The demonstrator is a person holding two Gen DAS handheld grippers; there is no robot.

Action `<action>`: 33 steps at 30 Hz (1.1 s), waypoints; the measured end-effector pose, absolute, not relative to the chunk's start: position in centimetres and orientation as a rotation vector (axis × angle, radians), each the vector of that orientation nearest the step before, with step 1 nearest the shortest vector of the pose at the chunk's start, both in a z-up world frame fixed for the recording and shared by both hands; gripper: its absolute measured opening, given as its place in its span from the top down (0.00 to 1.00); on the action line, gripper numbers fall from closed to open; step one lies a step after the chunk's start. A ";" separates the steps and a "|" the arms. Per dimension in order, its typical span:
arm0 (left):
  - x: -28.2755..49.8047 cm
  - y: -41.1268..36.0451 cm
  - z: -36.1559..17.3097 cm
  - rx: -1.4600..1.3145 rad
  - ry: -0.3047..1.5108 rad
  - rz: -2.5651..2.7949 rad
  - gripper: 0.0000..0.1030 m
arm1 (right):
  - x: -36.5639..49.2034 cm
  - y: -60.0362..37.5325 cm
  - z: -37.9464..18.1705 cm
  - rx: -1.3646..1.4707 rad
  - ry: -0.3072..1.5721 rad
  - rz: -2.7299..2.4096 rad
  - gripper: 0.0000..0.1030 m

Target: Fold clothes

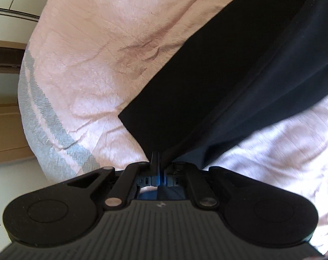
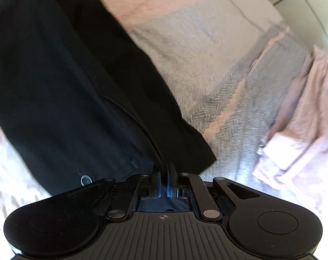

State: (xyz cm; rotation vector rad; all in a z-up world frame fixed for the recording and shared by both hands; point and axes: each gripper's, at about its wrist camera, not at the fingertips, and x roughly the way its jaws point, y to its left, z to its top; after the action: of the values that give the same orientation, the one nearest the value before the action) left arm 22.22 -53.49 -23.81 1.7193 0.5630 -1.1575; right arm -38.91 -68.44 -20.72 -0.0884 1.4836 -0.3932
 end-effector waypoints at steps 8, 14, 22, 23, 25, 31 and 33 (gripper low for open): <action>21.7 -59.1 -32.6 1.793 0.529 -1.050 0.96 | -38.2 -74.9 -26.0 0.045 1.453 -0.404 0.95; 21.8 -60.2 -35.8 1.808 0.512 -0.987 0.92 | -39.2 -76.4 -26.8 0.168 1.374 -0.503 0.81; 22.4 -60.4 -35.4 1.829 0.491 -0.945 0.82 | -45.0 -79.3 -23.9 0.478 1.149 -0.838 0.55; 22.4 -60.4 -35.1 1.825 0.489 -0.942 0.81 | -45.6 -79.3 -23.6 0.504 1.126 -0.877 0.55; 22.3 -60.2 -34.3 1.821 0.483 -0.949 0.81 | -46.8 -78.8 -23.0 0.560 1.078 -0.927 0.55; 20.2 -58.5 -33.4 1.861 0.403 -1.003 0.77 | -48.1 -76.7 -24.1 0.587 1.078 -0.946 0.54; 19.5 -58.1 -33.6 1.889 0.356 -1.020 0.77 | -49.5 -77.3 -24.9 0.699 1.013 -0.975 0.49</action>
State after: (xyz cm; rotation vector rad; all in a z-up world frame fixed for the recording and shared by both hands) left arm 19.50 -58.09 -33.58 1.8885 0.3555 -1.0195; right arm -49.48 -77.27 -24.86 0.6989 1.0134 -0.9747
